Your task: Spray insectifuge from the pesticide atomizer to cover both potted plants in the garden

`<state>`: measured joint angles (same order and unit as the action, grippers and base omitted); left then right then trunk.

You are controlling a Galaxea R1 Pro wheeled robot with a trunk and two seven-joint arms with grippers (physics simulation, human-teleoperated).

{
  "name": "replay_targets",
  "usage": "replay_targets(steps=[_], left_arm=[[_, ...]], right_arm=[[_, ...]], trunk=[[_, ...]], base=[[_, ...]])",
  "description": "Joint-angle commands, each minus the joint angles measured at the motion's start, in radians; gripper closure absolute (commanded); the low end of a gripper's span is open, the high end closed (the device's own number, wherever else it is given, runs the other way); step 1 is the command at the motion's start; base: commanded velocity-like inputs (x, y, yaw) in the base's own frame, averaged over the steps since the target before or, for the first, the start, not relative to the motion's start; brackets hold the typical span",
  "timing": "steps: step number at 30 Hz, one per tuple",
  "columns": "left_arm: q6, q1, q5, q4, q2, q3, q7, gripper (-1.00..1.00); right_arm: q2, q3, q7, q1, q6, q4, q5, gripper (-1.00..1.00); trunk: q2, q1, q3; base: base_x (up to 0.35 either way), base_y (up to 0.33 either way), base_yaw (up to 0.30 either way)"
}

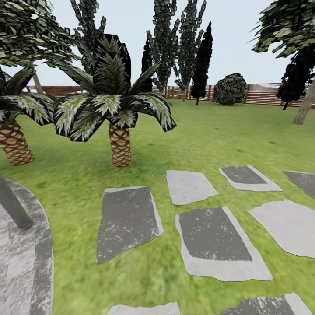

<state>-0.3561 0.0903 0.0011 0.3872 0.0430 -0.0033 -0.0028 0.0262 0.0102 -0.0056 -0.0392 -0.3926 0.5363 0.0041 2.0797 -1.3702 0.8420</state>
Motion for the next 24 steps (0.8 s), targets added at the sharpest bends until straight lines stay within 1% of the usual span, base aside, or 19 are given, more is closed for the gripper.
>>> replay_targets(steps=[1, 3, 4, 19, 24], left_arm=[[-0.003, 0.000, 0.000, 0.000, -0.001, -0.001, 0.000, -1.00], [-0.003, 0.000, 0.000, -0.001, 0.000, -0.001, 0.000, -1.00], [-0.003, 0.000, 0.000, -0.001, 0.000, -0.001, 0.000, -1.00], [-0.002, 0.000, -0.001, -0.001, -0.002, -0.004, -0.002, -1.00], [-0.003, 0.000, -0.002, -0.001, -0.002, -0.004, -0.002, -1.00]], right_arm=[[0.000, 0.023, -0.001, -0.001, -0.004, 0.000, 0.000, -1.00], [0.000, 0.075, 0.001, -0.001, -0.003, 0.001, 0.000, -1.00], [0.000, 0.078, 0.001, -0.001, -0.003, 0.001, 0.000, -1.00], [0.000, 0.084, 0.001, -0.002, -0.003, 0.001, 0.000, -1.00], [0.000, 0.085, 0.001, -0.001, -0.003, 0.001, 0.000, -1.00]], trunk=[[0.000, 0.000, 0.001], [0.000, 0.000, 0.001], [0.000, 0.000, 0.001], [0.000, 0.000, 0.001], [0.000, 0.000, 0.001]], base=[[0.000, 0.000, -0.300], [0.000, 0.000, -0.300], [0.000, 0.000, -0.300], [0.005, 0.000, -0.300], [0.138, -0.137, -0.300]])
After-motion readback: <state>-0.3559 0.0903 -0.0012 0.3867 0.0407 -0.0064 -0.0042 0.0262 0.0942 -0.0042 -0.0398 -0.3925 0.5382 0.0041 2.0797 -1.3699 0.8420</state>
